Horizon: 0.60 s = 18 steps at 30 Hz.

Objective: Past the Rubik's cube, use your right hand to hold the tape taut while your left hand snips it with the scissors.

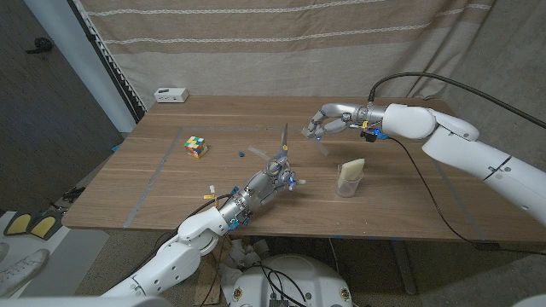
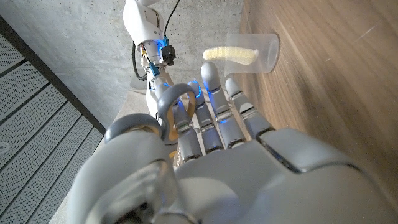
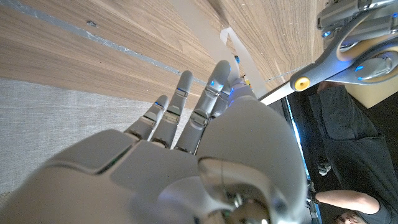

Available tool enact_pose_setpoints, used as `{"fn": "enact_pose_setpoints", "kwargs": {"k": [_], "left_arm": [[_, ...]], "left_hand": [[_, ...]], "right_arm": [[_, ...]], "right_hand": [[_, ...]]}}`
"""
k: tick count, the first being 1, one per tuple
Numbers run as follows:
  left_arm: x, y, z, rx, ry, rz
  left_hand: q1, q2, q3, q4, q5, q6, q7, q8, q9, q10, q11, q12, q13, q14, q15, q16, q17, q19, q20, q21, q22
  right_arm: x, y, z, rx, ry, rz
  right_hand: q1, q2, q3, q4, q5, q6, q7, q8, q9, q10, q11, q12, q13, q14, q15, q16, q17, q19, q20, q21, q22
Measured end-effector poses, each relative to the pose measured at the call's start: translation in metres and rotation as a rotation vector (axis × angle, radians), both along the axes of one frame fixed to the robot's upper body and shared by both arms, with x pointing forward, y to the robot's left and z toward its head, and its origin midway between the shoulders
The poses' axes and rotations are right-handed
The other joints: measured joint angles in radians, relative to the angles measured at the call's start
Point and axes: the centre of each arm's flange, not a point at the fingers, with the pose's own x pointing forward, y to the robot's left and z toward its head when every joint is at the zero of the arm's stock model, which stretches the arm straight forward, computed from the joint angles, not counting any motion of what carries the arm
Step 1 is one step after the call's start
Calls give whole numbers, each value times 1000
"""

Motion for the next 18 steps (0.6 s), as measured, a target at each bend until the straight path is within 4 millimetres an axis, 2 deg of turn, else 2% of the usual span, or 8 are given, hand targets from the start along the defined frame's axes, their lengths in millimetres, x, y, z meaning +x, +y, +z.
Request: {"fn": "enact_pose_setpoints", "kwargs": {"k": [11, 14, 18], "left_arm": [[-2, 3, -1, -12, -17, -1], [-3, 4, 0, -14, -20, 0], [-3, 5, 0, -14, -31, 2]], "left_hand": [[-11, -11, 26, 1, -8, 5, -5, 0, -16, 6, 5, 0, 0, 0, 0, -8, 8, 0, 0, 4, 0], [-11, -11, 30, -3, -14, 12, -12, 0, -27, 6, 5, 0, 0, 0, 0, -8, 9, 0, 0, 4, 0], [-27, -28, 47, 0, -24, 34, -28, -6, -64, 19, 4, 0, 0, 3, 4, -15, 14, 0, 0, 4, 0]], "right_arm": [[-4, 0, 1, 7, -7, -5], [-5, 0, 1, 8, -7, -6], [-6, 1, 1, 9, -9, -6]], "right_hand": [[0, 0, 0, 0, 0, -5, 5, -5, 0, 0, 0, 5, -1, 0, 0, 0, 3, 0, 0, 0, 0], [0, 0, 2, 2, 0, -5, 5, -5, 0, 0, 0, 5, -1, 0, 0, 0, 3, 0, 0, 0, 0], [0, 0, 3, 3, 0, -5, 5, -5, 4, 0, 0, 5, -1, 0, 0, 0, 3, 0, 0, 0, 0]]}}
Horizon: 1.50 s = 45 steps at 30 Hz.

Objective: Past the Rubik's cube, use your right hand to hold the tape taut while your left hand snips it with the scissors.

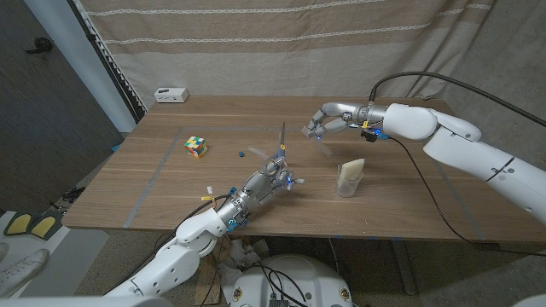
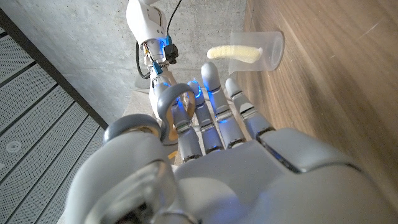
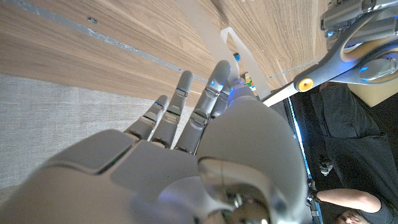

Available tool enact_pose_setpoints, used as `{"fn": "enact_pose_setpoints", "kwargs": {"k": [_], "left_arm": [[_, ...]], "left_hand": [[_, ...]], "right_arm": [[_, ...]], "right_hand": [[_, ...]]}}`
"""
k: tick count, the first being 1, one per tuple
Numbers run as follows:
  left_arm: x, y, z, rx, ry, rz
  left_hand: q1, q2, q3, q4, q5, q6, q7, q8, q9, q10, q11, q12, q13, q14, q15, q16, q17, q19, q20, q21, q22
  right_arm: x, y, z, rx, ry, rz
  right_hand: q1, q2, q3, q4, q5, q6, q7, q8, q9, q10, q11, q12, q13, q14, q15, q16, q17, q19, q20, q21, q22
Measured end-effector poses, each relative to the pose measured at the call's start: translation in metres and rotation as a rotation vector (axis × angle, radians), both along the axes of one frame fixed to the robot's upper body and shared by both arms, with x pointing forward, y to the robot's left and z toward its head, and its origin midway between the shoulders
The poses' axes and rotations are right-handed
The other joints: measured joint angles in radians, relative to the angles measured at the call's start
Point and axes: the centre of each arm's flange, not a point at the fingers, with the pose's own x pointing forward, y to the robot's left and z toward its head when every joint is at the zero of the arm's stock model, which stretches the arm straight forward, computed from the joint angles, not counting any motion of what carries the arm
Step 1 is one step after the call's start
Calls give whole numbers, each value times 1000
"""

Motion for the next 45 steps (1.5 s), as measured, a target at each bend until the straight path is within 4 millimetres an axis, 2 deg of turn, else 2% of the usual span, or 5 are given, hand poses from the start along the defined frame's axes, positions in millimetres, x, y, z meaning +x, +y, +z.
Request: {"fn": "enact_pose_setpoints", "kwargs": {"k": [5, 7, 11, 23, 45], "left_arm": [[-1, 1, 1, 4, -16, 6], [-1, 2, 1, 7, -22, 9], [-1, 3, 2, 15, -33, 16], [-3, 9, 2, 21, -55, 28], [-11, 29, -3, -2, -86, 39]], "left_hand": [[8, -65, 40, 34, -11, 32, 0, -5, -33, 31, -9, 0, 0, 0, 0, -1, -3, 0, 0, 0, -7], [11, -104, 41, 33, -14, 46, -4, -12, -54, 44, -6, 0, 0, 6, -5, -7, -7, 1, -8, -3, -12], [20, -189, -3, 9, -10, 71, -7, -31, -111, 69, -10, 0, 0, 21, -6, -14, -19, 4, -15, -8, -26], [37, -324, -92, -19, 26, 76, -5, -45, -151, 75, -13, 1, 1, 30, -9, -25, -14, 4, -7, -30, -45], [33, -335, -174, -24, 70, 79, -1, -52, -165, 70, -18, 1, 2, 34, -13, -37, -12, 4, -7, -41, -54]], "right_arm": [[-1, 1, 0, 2, -1, -2], [-1, 1, 0, 2, -2, -3], [-3, 2, 1, 2, -4, -5], [-4, 6, 0, 1, -6, -14], [-11, 21, -1, 6, -12, -30]], "right_hand": [[0, 0, 0, 0, 1, 0, 0, 0, 1, 0, 0, 0, 0, 0, 0, 0, 0, 0, 0, 0, 0], [0, 0, 0, 0, 2, 0, 0, -4, 1, 0, 0, 0, 0, 0, 0, 0, 0, 0, 0, 0, 0], [0, 0, 0, 0, 2, 0, 0, -4, 1, 0, 0, 0, 0, 0, 0, 0, 0, 0, 0, 0, 0], [0, 0, 0, 0, 2, 0, 0, -4, 1, 0, 0, 0, -5, 0, 0, 0, 0, 0, 0, 0, 0], [0, 0, -2, 6, 1, 0, 0, -4, 1, 0, 0, 0, -5, 0, 0, 0, 5, -6, 6, 4, 0]]}}
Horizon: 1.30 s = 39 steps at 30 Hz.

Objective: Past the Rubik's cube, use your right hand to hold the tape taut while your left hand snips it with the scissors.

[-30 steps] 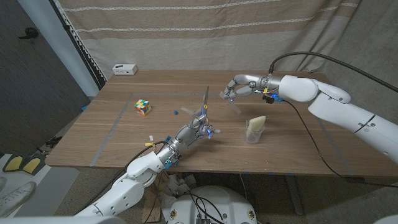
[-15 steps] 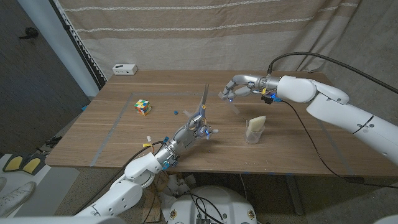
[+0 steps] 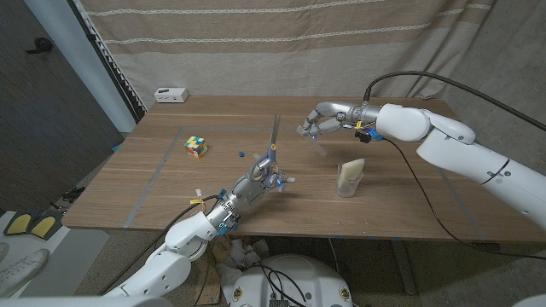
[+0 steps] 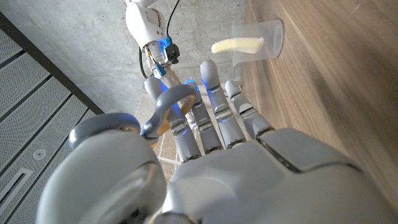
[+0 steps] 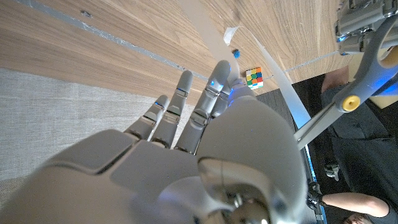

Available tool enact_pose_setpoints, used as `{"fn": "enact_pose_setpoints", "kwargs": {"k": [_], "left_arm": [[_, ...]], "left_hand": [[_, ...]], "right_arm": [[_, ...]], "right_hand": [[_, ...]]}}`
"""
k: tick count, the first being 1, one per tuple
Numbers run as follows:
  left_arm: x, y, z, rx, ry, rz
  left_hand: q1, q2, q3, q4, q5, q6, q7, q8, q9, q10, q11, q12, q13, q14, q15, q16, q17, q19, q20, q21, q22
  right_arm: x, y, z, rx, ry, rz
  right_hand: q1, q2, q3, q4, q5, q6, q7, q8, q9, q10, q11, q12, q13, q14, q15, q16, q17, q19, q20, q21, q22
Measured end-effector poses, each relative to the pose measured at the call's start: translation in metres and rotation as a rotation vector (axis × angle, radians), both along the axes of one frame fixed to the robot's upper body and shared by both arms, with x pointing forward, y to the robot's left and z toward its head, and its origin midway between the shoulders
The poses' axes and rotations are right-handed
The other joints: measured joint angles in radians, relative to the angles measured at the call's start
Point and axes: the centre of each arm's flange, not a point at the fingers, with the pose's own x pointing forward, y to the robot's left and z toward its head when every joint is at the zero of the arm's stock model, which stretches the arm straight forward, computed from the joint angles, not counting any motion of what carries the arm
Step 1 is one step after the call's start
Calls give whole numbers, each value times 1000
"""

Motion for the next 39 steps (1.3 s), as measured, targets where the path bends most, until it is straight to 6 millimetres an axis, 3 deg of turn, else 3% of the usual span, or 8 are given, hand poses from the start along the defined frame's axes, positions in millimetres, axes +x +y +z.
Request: {"fn": "enact_pose_setpoints", "kwargs": {"k": [17, 39], "left_arm": [[-2, 17, 12, 41, -56, 75], [-9, 28, 11, 82, -33, 234]], "left_hand": [[0, 0, -66, -8, 26, 11, 11, 0, -11, 0, 0, 0, 0, 6, 1, 0, 3, 5, 5, -4, -5], [37, 38, -98, -12, 52, 40, 28, 5, -28, 14, 12, 0, 0, 39, -7, 0, 5, 9, 9, -4, -4]], "right_arm": [[-11, 10, 5, 18, -22, -14], [-7, 14, 1, 50, -15, 0]], "right_hand": [[0, 0, 0, 0, -1, 5, 5, -4, 0, 0, 0, 0, -5, 0, 0, 0, 0, 4, 4, 0, 0], [0, 0, 1, 1, -4, 5, 5, -4, 0, 0, 0, 0, -7, 0, 0, 0, 5, 4, 3, 0, 0]]}}
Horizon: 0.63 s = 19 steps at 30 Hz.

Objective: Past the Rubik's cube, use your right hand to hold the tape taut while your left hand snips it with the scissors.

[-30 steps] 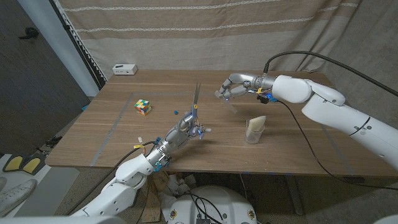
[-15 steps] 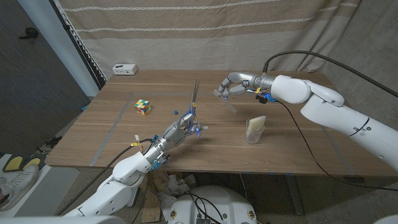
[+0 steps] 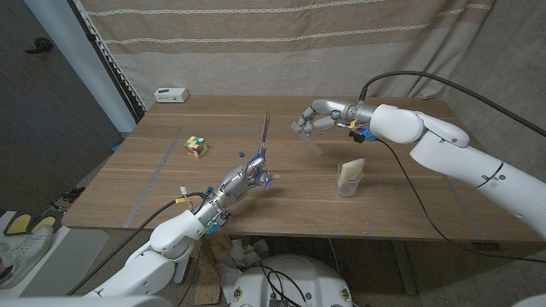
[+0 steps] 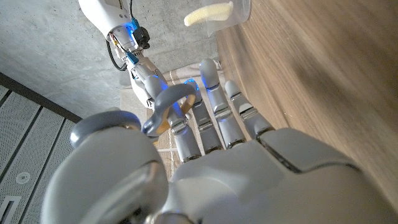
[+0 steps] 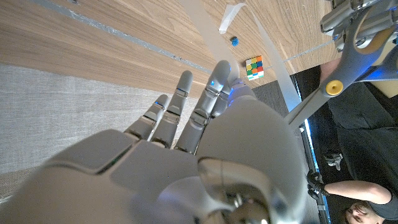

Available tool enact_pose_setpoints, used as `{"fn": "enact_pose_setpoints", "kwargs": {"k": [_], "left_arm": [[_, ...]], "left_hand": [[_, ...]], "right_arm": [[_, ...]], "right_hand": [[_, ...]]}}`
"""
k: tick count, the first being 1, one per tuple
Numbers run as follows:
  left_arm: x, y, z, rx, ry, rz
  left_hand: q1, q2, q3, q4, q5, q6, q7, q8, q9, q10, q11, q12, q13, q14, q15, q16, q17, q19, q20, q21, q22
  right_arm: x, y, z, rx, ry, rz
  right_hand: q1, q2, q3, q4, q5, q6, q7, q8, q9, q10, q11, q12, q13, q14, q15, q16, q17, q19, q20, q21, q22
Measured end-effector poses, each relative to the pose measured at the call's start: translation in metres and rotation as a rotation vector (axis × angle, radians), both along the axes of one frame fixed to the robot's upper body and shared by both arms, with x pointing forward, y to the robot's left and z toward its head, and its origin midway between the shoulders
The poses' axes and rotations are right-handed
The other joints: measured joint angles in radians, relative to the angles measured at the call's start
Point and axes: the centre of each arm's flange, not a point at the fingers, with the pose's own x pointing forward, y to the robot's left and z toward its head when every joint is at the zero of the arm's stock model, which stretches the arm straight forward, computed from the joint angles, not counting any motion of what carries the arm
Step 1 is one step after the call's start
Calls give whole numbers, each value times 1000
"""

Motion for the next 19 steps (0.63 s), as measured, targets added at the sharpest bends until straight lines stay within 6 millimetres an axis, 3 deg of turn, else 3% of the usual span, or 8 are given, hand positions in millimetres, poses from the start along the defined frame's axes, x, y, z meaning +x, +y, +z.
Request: {"fn": "enact_pose_setpoints", "kwargs": {"k": [19], "left_arm": [[-6, 10, 0, 31, -6, 47]], "left_hand": [[18, 9, -23, 6, 7, 0, 0, 0, -4, 9, 8, 0, 0, 2, 2, 0, 1, 0, 0, 0, 2]], "right_arm": [[-6, 7, -5, 12, -4, -6]], "right_hand": [[3, -3, 0, 0, -1, 4, 4, 0, 0, 9, -2, 0, -2, 0, 0, 0, 0, 0, 0, 0, 0]]}}
